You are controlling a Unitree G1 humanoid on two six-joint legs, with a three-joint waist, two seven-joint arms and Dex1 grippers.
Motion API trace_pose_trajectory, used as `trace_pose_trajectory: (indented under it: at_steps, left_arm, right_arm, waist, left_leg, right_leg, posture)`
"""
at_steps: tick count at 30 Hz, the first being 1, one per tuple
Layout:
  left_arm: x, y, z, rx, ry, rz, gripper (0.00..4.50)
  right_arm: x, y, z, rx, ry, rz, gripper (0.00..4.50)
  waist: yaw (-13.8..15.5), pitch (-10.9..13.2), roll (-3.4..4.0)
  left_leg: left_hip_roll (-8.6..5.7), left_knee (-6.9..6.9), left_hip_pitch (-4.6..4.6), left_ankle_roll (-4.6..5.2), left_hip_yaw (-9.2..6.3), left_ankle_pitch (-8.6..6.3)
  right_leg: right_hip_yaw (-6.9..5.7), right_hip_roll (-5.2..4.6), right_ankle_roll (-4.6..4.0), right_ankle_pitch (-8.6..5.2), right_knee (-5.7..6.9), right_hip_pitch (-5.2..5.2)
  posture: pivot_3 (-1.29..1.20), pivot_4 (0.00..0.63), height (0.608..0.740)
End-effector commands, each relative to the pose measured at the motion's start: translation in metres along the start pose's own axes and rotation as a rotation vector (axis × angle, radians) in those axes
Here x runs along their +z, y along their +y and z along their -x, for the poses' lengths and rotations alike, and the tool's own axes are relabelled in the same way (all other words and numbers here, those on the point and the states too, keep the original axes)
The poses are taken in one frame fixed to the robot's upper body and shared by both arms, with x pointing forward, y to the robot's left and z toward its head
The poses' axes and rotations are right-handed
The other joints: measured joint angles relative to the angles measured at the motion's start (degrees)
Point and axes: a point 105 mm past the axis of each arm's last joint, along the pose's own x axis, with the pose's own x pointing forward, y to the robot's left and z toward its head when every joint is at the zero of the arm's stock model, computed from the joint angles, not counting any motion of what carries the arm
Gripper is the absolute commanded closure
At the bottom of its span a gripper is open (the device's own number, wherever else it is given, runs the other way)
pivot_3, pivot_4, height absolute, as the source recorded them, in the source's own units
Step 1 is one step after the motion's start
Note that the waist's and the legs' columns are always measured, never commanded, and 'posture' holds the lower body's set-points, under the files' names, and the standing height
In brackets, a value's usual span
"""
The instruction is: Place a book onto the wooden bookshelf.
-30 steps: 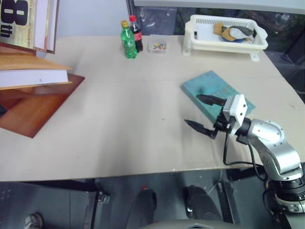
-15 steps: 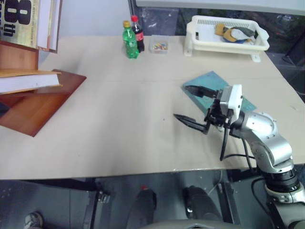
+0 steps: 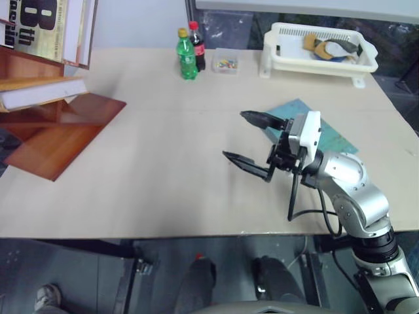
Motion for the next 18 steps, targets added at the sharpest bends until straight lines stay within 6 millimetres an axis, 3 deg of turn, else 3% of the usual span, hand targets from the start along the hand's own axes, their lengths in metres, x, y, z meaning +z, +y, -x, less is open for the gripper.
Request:
trace_pose_trajectory:
  at_steps: [1, 18]
  left_arm:
    - [0.001, 0.021, 0.017, 0.085, 0.005, -0.037, 1.50]
    - [0.009, 0.013, 0.073, 0.169, -0.092, -0.109, 1.50]
  right_arm:
    - [0.010, 0.002, 0.001, -0.005, -0.029, 0.035, 0.00]
    - [0.000, -0.002, -0.004, 0.076, -0.026, 0.015, 0.00]
  waist:
    - [-0.10, 0.01, 0.00]
    - [-0.26, -0.01, -0.07]
  left_leg:
    - [0.00, 0.00, -0.02, 0.00, 0.00, 0.00]
    - [0.05, -0.06, -0.04, 0.00, 0.08, -0.01]
  right_leg:
    - [0.00, 0.00, 0.02, 0.02, -0.02, -0.01]
    - [-0.02, -0.05, -0.11, 0.02, -0.11, -0.03]
  posture:
    - [0.00, 0.150, 0.740]
    - [0.00, 0.150, 0.740]
